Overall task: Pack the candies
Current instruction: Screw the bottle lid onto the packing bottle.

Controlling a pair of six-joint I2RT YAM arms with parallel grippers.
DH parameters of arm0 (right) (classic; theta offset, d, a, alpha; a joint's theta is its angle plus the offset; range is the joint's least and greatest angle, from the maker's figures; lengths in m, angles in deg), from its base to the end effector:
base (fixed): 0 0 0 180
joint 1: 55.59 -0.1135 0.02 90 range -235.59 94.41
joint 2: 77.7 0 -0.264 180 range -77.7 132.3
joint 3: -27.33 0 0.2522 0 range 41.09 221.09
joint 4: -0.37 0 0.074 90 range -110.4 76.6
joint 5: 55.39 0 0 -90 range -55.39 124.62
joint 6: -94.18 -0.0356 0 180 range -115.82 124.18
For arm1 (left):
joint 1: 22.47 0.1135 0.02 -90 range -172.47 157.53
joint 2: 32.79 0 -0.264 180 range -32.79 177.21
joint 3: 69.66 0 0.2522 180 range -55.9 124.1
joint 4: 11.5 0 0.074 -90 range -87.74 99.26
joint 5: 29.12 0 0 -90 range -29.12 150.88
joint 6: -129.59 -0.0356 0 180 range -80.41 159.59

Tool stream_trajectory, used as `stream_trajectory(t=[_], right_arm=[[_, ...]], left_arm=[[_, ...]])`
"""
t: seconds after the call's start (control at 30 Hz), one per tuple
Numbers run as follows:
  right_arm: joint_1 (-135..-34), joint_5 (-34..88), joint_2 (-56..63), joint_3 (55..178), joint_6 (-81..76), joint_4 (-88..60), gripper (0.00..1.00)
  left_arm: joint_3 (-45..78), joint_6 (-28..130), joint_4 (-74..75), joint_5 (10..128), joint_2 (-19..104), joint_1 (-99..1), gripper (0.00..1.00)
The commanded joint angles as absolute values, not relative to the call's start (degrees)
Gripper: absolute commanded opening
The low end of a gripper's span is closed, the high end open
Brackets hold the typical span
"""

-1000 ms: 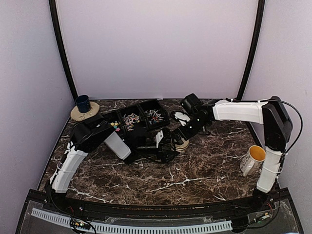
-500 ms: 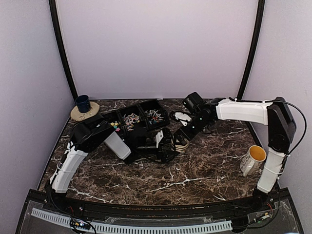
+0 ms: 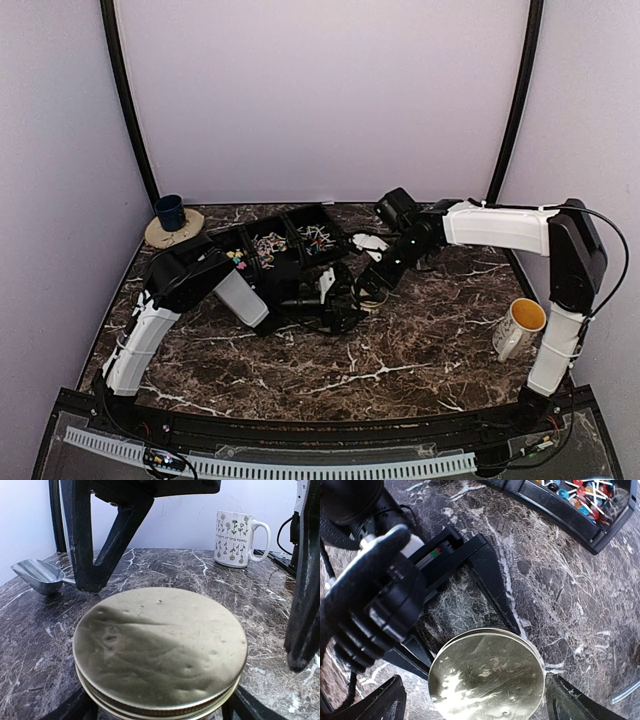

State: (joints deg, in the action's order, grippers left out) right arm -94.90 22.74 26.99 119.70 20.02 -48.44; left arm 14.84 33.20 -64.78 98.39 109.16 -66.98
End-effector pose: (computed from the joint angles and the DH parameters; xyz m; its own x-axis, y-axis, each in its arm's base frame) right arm 0.2939 0.2501 0.2197 -0.4616 -0.7232 -0.5137 -0.8553 0.5165 0.0415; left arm 0.3168 -0.3418 0.0562 0.0586 0.0662 -0.9961 0.9888 0.1334 0.0670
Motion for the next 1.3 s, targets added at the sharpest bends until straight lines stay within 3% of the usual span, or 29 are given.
stream_trajectory(t=[0.0, 0.5, 1.27], right_arm=[[-94.7, 21.6, 26.9, 118.9, 26.2, -48.1, 0.98], [-94.4, 20.0, 31.1, 121.3, 30.1, -49.5, 0.98], [-94.4, 20.0, 26.4, 114.5, 24.9, -47.4, 0.98]], left_arm=[[11.1, 29.2, -49.5, 99.8, 115.4, -66.4, 0.84], [11.3, 29.2, -49.3, 100.4, 115.5, -66.3, 0.84], [12.0, 30.8, -49.9, 100.8, 116.2, -65.7, 0.81]])
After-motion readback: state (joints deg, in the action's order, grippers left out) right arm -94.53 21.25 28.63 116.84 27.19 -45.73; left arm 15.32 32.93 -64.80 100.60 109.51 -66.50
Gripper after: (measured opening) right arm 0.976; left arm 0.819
